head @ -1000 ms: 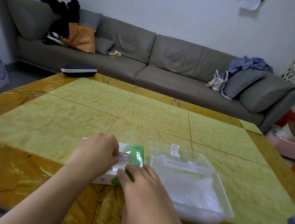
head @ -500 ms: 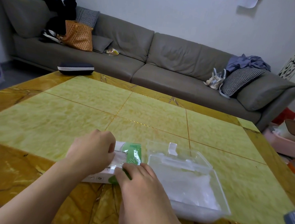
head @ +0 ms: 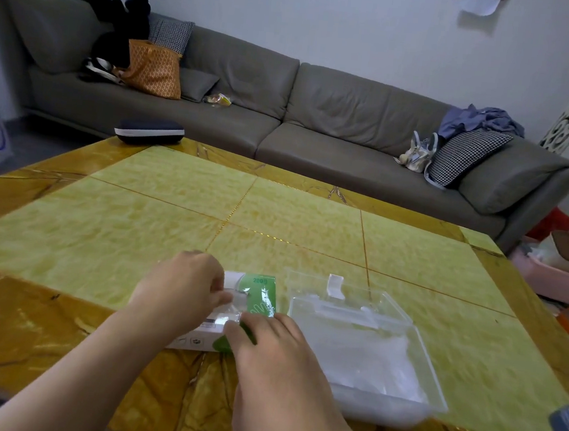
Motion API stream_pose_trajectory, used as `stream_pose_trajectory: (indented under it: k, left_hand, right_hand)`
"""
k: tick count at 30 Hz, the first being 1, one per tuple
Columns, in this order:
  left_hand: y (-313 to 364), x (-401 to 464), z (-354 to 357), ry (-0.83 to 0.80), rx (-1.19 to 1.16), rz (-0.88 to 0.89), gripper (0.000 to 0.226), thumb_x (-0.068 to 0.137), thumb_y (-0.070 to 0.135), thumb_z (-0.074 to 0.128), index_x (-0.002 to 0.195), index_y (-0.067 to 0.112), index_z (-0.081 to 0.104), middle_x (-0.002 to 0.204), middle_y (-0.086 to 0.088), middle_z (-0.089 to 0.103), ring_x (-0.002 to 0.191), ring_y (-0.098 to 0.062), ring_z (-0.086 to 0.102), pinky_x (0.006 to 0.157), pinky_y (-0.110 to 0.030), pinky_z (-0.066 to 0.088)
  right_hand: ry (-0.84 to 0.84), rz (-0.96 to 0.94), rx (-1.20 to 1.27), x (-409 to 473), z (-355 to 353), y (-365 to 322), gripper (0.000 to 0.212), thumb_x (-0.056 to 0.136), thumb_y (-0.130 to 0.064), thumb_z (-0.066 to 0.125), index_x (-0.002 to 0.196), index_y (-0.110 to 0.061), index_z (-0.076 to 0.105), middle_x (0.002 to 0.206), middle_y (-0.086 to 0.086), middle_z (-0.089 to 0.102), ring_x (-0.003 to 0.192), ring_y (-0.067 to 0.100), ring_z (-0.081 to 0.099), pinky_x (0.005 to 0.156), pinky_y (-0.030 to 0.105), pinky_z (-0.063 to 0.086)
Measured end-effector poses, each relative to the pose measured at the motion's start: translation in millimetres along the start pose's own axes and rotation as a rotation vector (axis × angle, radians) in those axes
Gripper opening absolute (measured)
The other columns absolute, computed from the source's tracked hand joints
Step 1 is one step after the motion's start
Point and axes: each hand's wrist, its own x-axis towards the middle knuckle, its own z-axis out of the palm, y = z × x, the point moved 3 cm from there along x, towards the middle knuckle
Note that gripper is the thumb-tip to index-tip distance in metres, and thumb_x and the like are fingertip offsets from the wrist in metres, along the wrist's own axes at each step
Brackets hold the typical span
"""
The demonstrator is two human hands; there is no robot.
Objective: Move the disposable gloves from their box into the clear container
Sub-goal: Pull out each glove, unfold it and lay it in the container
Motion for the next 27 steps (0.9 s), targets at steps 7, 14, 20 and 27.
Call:
stream_pose_trajectory:
  k: [7,14,20,27]
  left_hand:
    - [-8.9,2.2,-15.8,0.084,0.058,-0.124,0.021,0.095,0.038,0.07,0.077,0.029,0.064,0.082,0.012,0.06,0.068,-0.008,0.06,0.052,-0.028,0.045]
    - [-11.8,-2.4,-24.4,-0.001,-0.104,-0.058,0.015,0.095,0.038,0.067,0.081,0.033,0.067,0.085,0.012,0.068,0.075,-0.008,0.065,0.07,-0.036,0.059]
    - [2.1,-3.0,-0.8,-0.153,-0.08,0.036,0.023,0.095,0.043,0.067,0.077,0.034,0.058,0.084,0.012,0.065,0.077,-0.008,0.062,0.075,-0.033,0.057]
    - [10.1,-6.7,-15.9,-0.146,-0.394,0.074,0.024,0.102,0.034,0.059,0.081,0.027,0.066,0.076,0.014,0.072,0.049,-0.003,0.048,0.052,-0.021,0.04]
  right_hand:
    - [0.032,0.01,0.019,-3.2,-2.9,0.4,0.066,0.087,-0.013,0.064,0.15,-0.018,0.043,0.154,0.005,0.042,0.139,0.028,0.035,0.12,0.031,0.02]
    - [0.039,0.011,0.025,-1.2,2.4,1.2,0.064,0.079,-0.011,0.066,0.141,-0.015,0.051,0.146,0.006,0.049,0.131,0.029,0.044,0.121,0.033,0.027]
    - [0.046,0.011,0.005,-2.4,0.5,0.1,0.068,0.08,-0.009,0.064,0.146,-0.015,0.047,0.146,0.007,0.049,0.131,0.03,0.042,0.117,0.034,0.027]
    - [0.054,-0.014,-0.044,0.6,9.6,1.6,0.067,0.074,-0.013,0.063,0.14,-0.012,0.051,0.137,0.009,0.054,0.123,0.03,0.051,0.12,0.039,0.029]
